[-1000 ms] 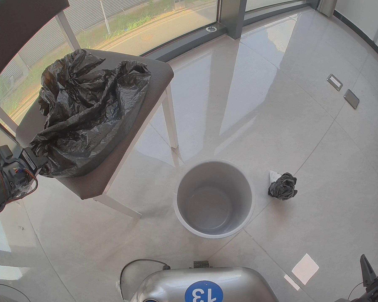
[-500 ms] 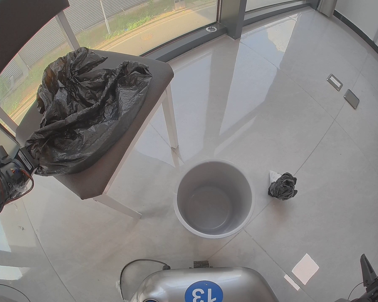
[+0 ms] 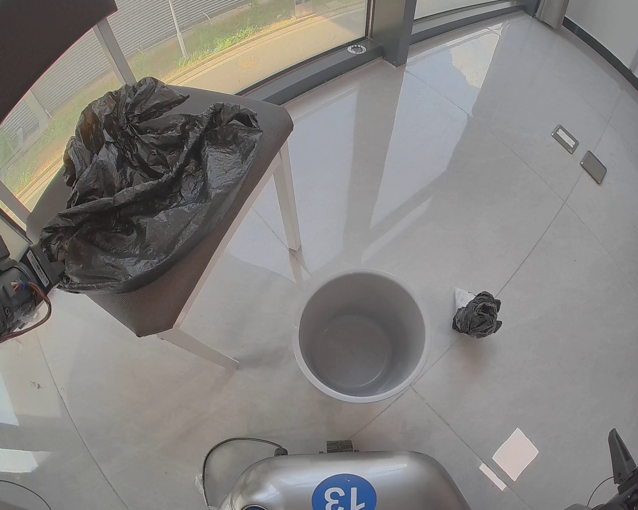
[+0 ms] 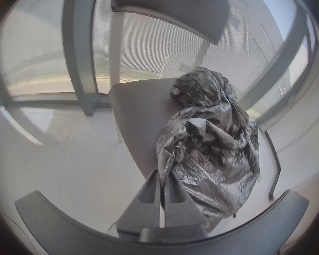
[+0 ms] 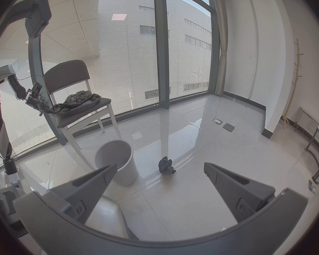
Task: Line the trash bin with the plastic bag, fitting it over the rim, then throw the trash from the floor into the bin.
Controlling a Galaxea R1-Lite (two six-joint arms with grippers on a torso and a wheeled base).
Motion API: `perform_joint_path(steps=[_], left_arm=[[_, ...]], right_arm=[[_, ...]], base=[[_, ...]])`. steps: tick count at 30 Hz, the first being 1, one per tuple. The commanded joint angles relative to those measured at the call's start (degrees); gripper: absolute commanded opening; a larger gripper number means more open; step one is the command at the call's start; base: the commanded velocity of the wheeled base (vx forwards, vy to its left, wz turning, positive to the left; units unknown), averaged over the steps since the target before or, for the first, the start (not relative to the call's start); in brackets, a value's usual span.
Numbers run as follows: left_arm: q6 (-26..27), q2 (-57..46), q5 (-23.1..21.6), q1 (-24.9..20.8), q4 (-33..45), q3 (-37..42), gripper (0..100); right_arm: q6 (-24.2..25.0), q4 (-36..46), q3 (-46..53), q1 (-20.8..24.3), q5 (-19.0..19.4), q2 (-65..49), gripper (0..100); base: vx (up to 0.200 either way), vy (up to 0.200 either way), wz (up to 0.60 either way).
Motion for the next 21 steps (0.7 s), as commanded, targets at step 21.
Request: perform_joint_path(steps=[21], left_arm=[[20.01, -15.01, -3.75, -27.74, 41.37, -25.89, 0]], right_arm=[[6.71, 5.50, -16.65, 14.52, 4.87, 12.57, 100]], base=[[0.000, 0.000, 0.00]])
